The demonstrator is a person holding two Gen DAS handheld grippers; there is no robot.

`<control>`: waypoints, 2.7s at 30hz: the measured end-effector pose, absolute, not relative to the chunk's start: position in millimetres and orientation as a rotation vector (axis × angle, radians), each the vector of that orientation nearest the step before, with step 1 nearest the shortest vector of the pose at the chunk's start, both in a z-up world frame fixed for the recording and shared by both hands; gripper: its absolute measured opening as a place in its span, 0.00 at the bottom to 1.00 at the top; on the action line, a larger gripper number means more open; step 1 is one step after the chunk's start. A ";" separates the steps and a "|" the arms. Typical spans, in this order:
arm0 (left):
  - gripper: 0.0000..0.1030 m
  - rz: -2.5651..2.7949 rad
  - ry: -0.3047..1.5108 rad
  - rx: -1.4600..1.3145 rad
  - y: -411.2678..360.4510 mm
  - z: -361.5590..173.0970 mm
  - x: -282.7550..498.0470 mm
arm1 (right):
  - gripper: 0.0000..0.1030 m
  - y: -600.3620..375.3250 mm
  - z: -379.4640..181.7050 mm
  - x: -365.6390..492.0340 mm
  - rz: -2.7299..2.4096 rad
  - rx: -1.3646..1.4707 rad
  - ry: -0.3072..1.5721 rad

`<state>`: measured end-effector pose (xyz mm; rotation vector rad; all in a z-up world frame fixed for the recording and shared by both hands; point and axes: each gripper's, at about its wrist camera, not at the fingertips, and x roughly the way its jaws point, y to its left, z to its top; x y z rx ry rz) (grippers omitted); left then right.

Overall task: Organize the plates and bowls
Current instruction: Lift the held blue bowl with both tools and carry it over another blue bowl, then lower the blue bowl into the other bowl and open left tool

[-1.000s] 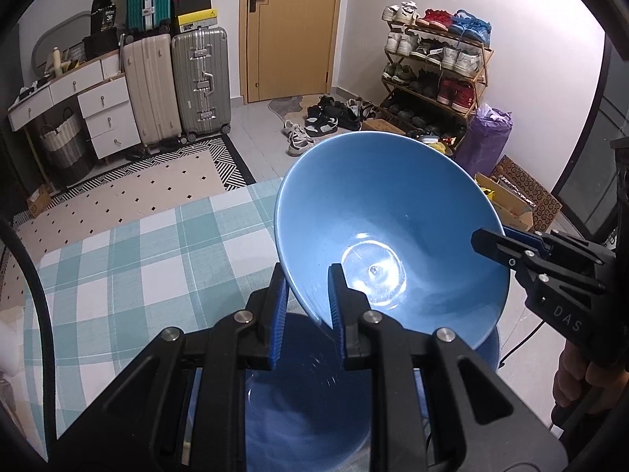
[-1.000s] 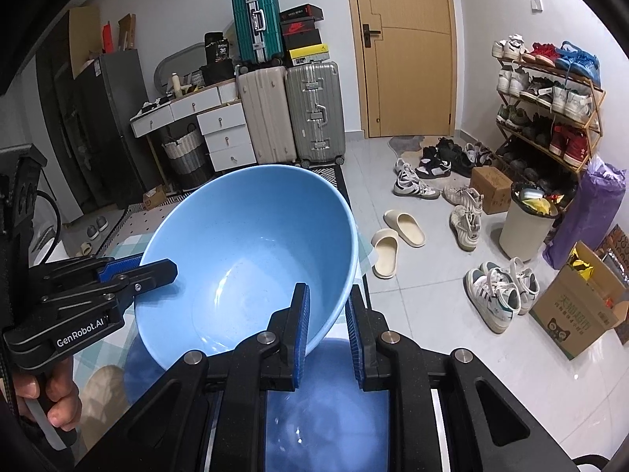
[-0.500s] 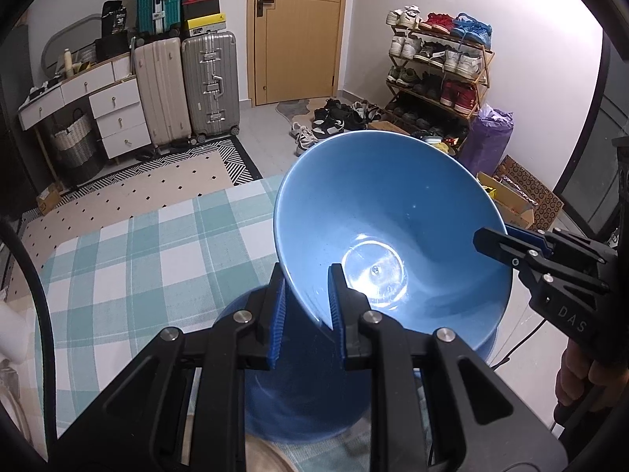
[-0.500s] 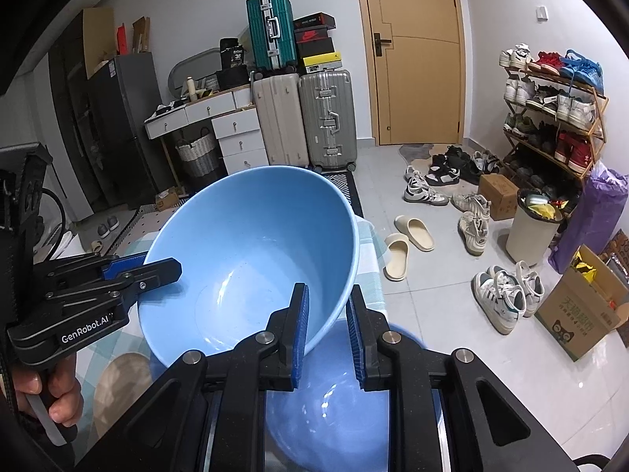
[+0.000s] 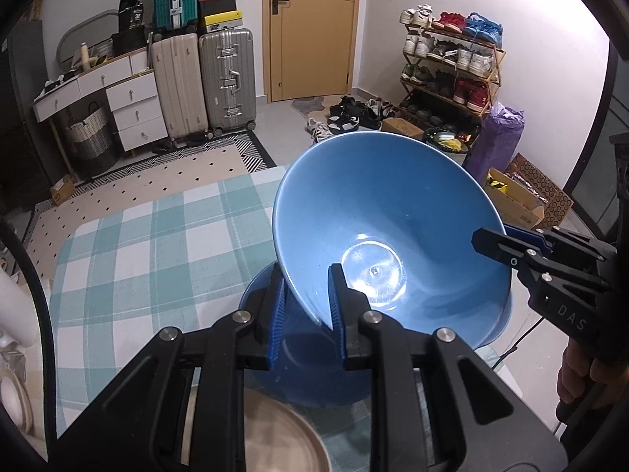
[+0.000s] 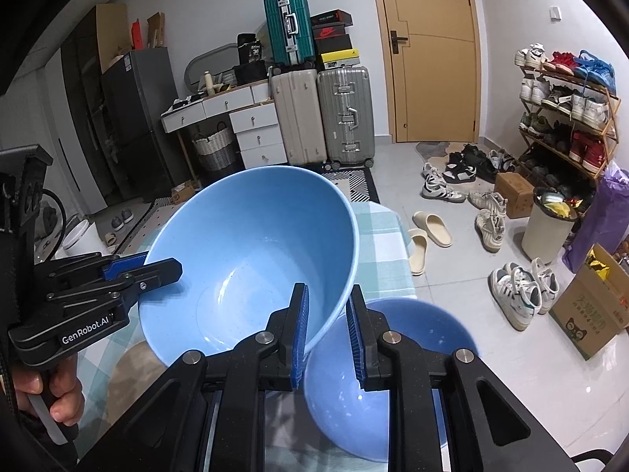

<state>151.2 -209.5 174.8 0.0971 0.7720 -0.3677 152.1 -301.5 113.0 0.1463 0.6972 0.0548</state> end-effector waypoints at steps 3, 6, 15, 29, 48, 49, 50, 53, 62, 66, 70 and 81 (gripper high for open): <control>0.17 -0.357 0.783 0.089 -202.1 167.5 150.5 | 0.19 -294.1 106.2 152.0 0.066 0.144 0.710; 0.17 -0.350 0.790 0.084 -194.5 160.2 151.1 | 0.19 -289.7 100.6 154.0 0.077 0.143 0.719; 0.16 -0.320 0.805 0.080 -175.7 142.2 157.6 | 0.19 -272.6 83.9 164.1 0.102 0.133 0.745; 0.16 -0.280 0.856 0.080 -156.9 100.6 171.6 | 0.20 -245.8 53.2 178.9 0.109 0.095 0.799; 0.17 -0.244 0.888 0.149 -164.4 51.6 198.2 | 0.20 -233.3 24.1 191.8 0.069 0.044 0.838; 0.17 -0.243 0.890 0.150 -163.7 50.4 198.4 | 0.20 -231.5 23.5 192.2 0.066 0.040 0.839; 0.17 -0.243 0.892 0.151 -163.9 47.6 200.9 | 0.20 -230.3 22.0 193.0 0.064 0.035 0.840; 0.17 -0.242 0.892 0.164 -164.7 42.3 201.7 | 0.20 -227.5 17.4 194.7 0.051 0.013 0.844; 0.17 -0.237 0.896 0.184 -167.8 32.7 204.0 | 0.21 -221.3 9.0 196.5 0.025 -0.029 0.849; 0.18 -0.229 0.888 0.213 -171.3 28.4 205.0 | 0.21 -220.6 7.1 197.1 0.019 -0.046 0.849; 0.19 -0.226 0.888 0.217 -171.1 26.4 205.3 | 0.22 -218.5 6.1 198.2 0.016 -0.060 0.845; 0.21 -0.230 0.910 0.202 -169.2 20.6 205.7 | 0.23 -213.3 4.9 198.2 0.012 -0.075 0.841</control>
